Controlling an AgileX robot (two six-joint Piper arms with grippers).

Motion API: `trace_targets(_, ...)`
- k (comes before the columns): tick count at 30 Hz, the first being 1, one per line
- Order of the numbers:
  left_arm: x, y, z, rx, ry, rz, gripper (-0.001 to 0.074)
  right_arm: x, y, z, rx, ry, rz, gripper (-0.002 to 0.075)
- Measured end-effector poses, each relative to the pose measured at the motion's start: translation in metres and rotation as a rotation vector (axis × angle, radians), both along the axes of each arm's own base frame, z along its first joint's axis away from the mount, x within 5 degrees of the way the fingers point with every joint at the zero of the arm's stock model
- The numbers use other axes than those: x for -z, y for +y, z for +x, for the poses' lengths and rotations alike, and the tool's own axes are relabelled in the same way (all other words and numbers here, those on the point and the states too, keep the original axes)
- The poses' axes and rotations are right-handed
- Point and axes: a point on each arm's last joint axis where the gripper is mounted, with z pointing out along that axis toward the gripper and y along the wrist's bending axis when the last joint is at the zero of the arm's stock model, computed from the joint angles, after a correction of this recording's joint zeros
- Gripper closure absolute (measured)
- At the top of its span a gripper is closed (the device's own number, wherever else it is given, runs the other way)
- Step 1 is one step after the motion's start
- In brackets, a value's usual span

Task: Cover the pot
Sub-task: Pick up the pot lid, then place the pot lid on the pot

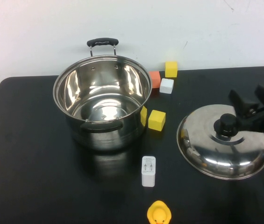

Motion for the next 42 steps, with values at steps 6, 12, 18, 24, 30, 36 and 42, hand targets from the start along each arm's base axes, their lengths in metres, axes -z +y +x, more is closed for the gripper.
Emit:
trace_targets(6,0.0,0.0,0.0,0.0,0.0,0.0,0.0736,0.028,0.005,0.02,0.0,0.052,-0.063,0.0198)
trace_targets(12,0.0,0.0,0.0,0.0,0.0,0.0,0.0736,0.057,0.011,0.037,-0.022,0.096,-0.102,0.0198)
trace_targets(18,0.0,0.0,0.0,0.0,0.0,0.0,0.0736,0.087,0.013,0.046,-0.028,0.137,-0.131,0.0198)
trace_targets(24,0.0,0.0,0.0,0.0,0.0,0.0,0.0736,0.089,0.015,0.049,-0.031,0.121,-0.139,0.0302)
trace_targets(30,0.0,0.0,0.0,0.0,0.0,0.0,0.0736,0.07,0.01,0.033,-0.032,0.13,-0.161,0.0393)
trace_targets(36,0.0,0.0,0.0,0.0,0.0,0.0,0.0736,-0.003,0.005,0.006,-0.034,-0.036,-0.168,0.0394)
trace_targets(42,0.0,0.0,0.0,0.0,0.0,0.0,0.0736,-0.088,0.019,-0.01,-0.183,0.015,-0.118,0.0394)
